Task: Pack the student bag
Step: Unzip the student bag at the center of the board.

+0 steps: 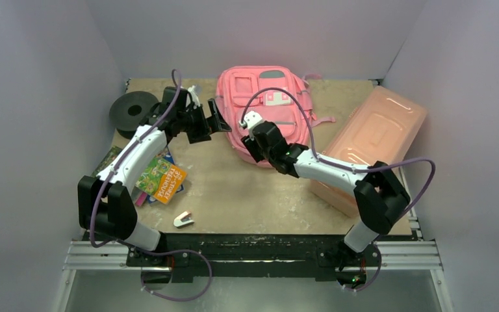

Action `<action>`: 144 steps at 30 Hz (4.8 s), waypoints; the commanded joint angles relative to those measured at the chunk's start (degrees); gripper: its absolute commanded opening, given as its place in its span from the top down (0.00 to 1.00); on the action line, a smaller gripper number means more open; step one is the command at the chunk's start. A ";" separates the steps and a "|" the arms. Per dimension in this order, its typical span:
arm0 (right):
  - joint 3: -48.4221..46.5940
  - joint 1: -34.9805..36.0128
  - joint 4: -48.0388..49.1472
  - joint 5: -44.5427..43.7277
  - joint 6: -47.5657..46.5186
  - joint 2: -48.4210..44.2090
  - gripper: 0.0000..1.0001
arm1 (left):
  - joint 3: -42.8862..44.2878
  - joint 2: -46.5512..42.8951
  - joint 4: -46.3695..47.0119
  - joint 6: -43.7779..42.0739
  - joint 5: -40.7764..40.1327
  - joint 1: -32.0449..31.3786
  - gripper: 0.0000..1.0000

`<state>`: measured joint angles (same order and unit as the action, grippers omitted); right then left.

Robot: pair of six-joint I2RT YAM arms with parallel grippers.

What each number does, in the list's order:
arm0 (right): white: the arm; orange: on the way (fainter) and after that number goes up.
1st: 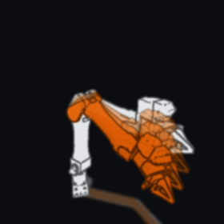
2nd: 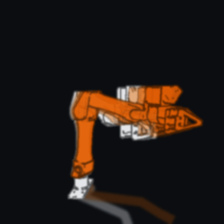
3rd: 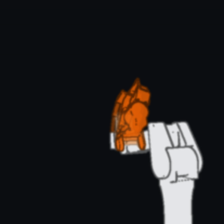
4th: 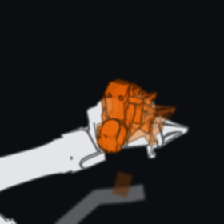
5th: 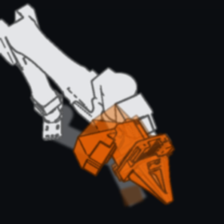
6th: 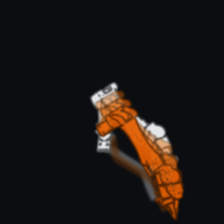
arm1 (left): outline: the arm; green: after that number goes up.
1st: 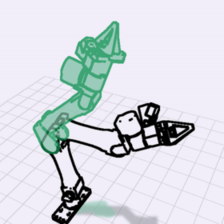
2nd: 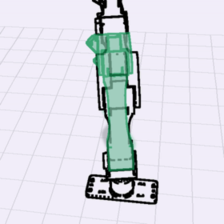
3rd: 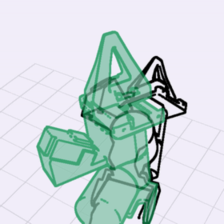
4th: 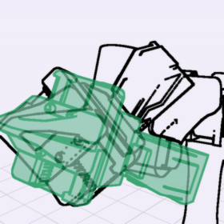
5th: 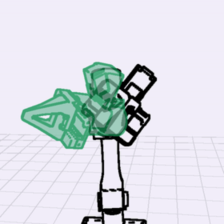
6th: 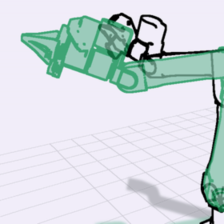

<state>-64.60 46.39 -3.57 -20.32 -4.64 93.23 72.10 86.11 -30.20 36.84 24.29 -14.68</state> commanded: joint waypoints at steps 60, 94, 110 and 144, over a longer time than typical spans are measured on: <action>-2.72 -11.85 -11.48 -0.35 16.12 -2.70 0.46 | 0.68 -3.06 -2.80 -0.91 -3.61 8.52 1.00; -3.64 -16.04 4.75 -0.01 2.49 14.12 0.63 | 1.62 -3.63 -2.72 -1.46 -0.19 9.74 1.00; -5.66 -16.45 5.05 5.27 -4.19 15.02 0.63 | 1.28 -4.74 -0.23 -0.84 4.64 10.11 1.00; -8.29 -17.48 -0.44 9.06 -11.18 19.40 0.62 | 1.06 -4.55 0.93 0.07 7.43 10.19 1.00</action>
<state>-70.63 28.77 -3.29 -9.98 -15.73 111.50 70.19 84.09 -34.37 35.97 27.20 -4.51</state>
